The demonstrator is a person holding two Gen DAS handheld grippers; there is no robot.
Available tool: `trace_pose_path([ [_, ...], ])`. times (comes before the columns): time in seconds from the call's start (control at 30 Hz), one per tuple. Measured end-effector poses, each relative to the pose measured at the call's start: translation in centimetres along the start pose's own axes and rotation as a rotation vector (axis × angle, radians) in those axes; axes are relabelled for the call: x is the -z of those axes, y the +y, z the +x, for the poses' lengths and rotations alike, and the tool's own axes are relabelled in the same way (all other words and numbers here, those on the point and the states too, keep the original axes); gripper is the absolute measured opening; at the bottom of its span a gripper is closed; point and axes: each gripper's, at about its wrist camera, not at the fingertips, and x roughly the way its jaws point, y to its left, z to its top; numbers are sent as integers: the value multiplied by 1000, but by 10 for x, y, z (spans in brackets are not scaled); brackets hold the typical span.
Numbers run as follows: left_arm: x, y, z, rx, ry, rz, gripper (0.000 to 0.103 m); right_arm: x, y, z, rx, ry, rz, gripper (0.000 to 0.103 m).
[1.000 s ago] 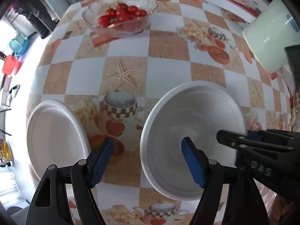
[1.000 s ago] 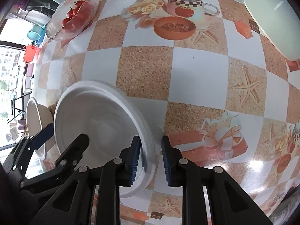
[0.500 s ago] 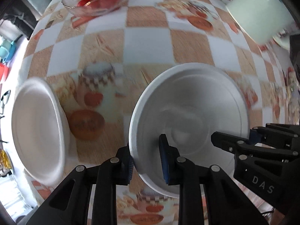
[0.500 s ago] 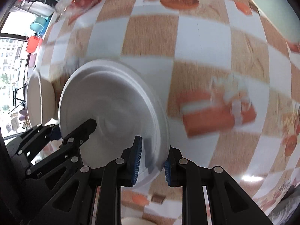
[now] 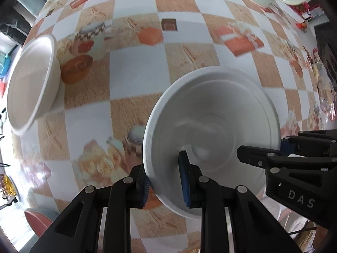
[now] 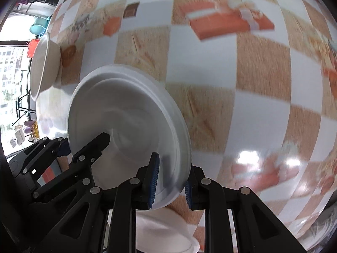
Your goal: Organize plates and bowls
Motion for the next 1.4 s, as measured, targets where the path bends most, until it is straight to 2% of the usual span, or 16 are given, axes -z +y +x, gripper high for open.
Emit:
trace_pose_path([
  [0.23,17,-5,2,-15,3,11,27,10,-9,6,-3,-1,30,24],
  [0.27,30,-8,0,-17,3,12,27,10,-9,5,-7,-4,35,24],
  [0.37,26,-11,-9,-22,-13,13,27,10,-13,-6,-10,-29,35,24],
  [0.4,12,-26,-12,-26,-22,16,27,9,-13,-11,-10,-40,34,24],
  [0.47,4,-26,-25,-31,-39,20,27,9,-15,-19,-14,-57,36,24],
  [0.67,7,-32,-58,-38,-90,42,27,25,-19,-48,-21,-109,39,24],
  [0.87,33,-47,-84,-38,-117,90,27,49,-28,-70,-23,-133,62,24],
  [1.07,70,-63,-90,-6,-86,150,28,94,-28,-76,-23,-133,104,24],
  [1.23,103,-78,-78,10,-33,183,28,120,-25,-57,-7,-93,156,25],
  [1.4,116,-88,-68,13,-5,232,28,142,-30,-39,-9,-56,192,25],
])
